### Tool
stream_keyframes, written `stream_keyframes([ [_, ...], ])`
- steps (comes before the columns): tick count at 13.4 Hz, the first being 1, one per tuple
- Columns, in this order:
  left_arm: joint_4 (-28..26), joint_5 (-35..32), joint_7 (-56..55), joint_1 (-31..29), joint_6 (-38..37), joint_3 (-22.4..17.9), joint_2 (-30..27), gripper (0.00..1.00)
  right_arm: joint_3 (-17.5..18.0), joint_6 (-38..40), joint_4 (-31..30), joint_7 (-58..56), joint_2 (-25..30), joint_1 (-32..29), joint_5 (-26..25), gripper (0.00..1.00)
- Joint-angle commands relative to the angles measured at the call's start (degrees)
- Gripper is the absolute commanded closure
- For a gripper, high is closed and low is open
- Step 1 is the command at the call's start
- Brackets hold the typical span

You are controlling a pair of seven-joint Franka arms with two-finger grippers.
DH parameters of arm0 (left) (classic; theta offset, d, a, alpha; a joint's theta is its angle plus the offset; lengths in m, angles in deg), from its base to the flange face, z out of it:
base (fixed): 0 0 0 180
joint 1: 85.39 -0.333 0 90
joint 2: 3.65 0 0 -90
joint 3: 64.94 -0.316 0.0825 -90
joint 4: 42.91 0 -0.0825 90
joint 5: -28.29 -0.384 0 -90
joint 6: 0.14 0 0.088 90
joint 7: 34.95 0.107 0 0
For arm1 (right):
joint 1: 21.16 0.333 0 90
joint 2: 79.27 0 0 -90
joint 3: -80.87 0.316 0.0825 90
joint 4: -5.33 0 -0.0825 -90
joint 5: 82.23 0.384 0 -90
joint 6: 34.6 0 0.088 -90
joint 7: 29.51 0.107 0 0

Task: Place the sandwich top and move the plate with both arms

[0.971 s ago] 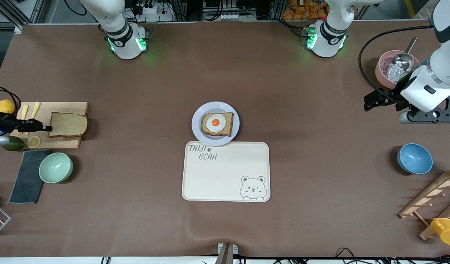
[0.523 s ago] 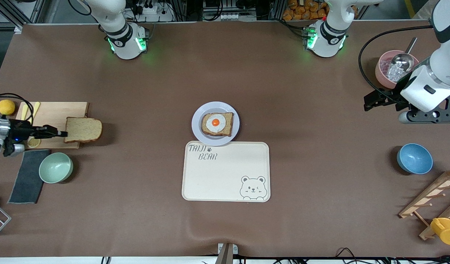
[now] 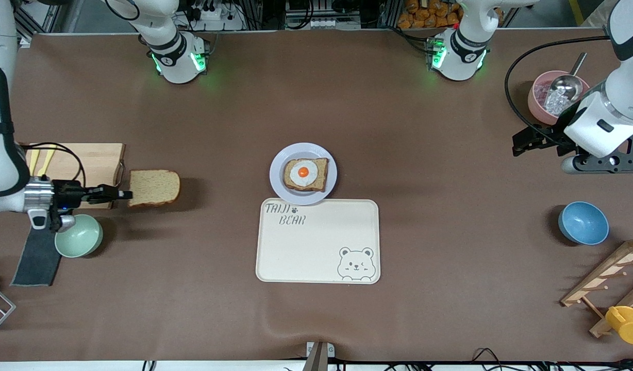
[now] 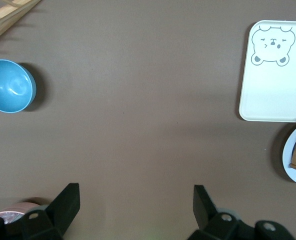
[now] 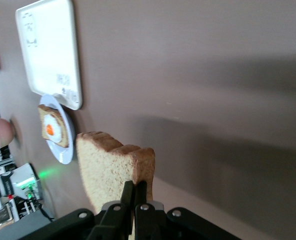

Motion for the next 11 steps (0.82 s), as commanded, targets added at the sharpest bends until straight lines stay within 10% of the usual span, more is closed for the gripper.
stream_keyframes([
  [1, 0.8, 1.4, 1.1, -0.5, -1.9, -0.2, 0.0, 0.0, -0.5, 0.1, -1.7, 1.8, 0.3, 3.7, 4.1, 1.0],
  [11, 0.8, 1.3, 1.8, -1.6, -5.3, -0.5, -0.1, 0.0, -0.5, -15.8, -15.2, 10.7, 5.3, 22.2, 20.7, 1.0],
])
